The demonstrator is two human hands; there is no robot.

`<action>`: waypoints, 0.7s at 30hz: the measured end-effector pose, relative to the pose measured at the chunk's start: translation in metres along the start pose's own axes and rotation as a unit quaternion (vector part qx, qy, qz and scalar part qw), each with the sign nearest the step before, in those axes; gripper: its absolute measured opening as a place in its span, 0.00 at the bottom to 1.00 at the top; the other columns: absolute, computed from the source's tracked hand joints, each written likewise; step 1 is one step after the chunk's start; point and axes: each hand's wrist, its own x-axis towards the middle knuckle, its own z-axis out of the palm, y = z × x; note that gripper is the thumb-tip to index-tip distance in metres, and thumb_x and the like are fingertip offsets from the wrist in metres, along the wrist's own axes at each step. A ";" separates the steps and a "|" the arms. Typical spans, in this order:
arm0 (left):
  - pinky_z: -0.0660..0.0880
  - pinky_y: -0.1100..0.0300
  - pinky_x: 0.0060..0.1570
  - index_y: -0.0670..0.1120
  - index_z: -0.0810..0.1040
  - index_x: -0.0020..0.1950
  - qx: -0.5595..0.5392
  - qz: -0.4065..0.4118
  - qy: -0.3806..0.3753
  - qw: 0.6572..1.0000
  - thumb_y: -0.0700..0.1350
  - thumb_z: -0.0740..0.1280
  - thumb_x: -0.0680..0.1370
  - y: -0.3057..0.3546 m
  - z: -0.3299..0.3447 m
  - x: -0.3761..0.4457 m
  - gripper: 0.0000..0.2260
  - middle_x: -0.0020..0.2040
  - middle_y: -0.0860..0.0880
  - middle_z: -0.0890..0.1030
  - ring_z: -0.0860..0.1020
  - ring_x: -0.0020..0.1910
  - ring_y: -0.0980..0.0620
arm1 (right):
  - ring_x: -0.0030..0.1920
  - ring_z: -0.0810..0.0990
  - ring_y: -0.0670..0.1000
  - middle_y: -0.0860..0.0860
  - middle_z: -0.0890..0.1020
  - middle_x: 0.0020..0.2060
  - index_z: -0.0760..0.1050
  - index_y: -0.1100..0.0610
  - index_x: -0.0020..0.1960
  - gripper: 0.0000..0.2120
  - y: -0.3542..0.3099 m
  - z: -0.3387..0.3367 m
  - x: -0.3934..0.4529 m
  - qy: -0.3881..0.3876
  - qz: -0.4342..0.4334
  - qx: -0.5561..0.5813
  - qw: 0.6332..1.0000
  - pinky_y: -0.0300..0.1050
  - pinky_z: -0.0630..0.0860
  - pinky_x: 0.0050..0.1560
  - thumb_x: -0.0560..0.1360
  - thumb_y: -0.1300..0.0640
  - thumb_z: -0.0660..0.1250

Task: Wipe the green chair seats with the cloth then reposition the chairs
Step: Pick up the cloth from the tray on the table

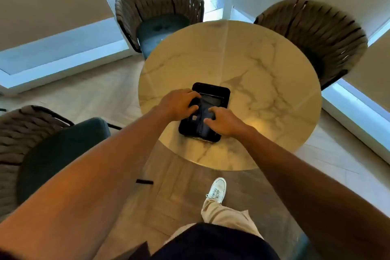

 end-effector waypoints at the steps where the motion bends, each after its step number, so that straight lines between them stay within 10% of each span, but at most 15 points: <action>1: 0.73 0.49 0.61 0.47 0.72 0.74 -0.001 0.000 -0.014 1.000 0.50 0.65 0.83 0.000 -0.001 0.013 0.21 0.69 0.45 0.76 0.76 0.65 0.43 | 0.72 0.70 0.58 0.58 0.71 0.73 0.63 0.60 0.78 0.27 0.002 -0.001 0.007 -0.008 0.008 0.003 1.000 0.49 0.69 0.68 0.83 0.49 0.63; 7: 0.73 0.47 0.64 0.47 0.74 0.72 0.012 0.034 -0.100 0.994 0.48 0.66 0.81 -0.006 0.012 0.072 0.19 0.69 0.45 0.76 0.75 0.66 0.44 | 0.45 0.78 0.53 0.52 0.80 0.41 0.76 0.60 0.51 0.09 0.011 -0.004 0.039 -0.024 0.027 0.033 0.999 0.47 0.72 0.47 0.81 0.54 0.64; 21: 0.70 0.45 0.69 0.48 0.61 0.81 0.041 0.193 -0.243 0.950 0.51 0.66 0.82 -0.022 0.057 0.153 0.29 0.77 0.44 0.67 0.70 0.73 0.41 | 0.62 0.72 0.63 0.62 0.77 0.59 0.72 0.67 0.63 0.15 -0.005 0.044 0.055 0.029 0.180 0.066 0.981 0.51 0.69 0.61 0.80 0.60 0.62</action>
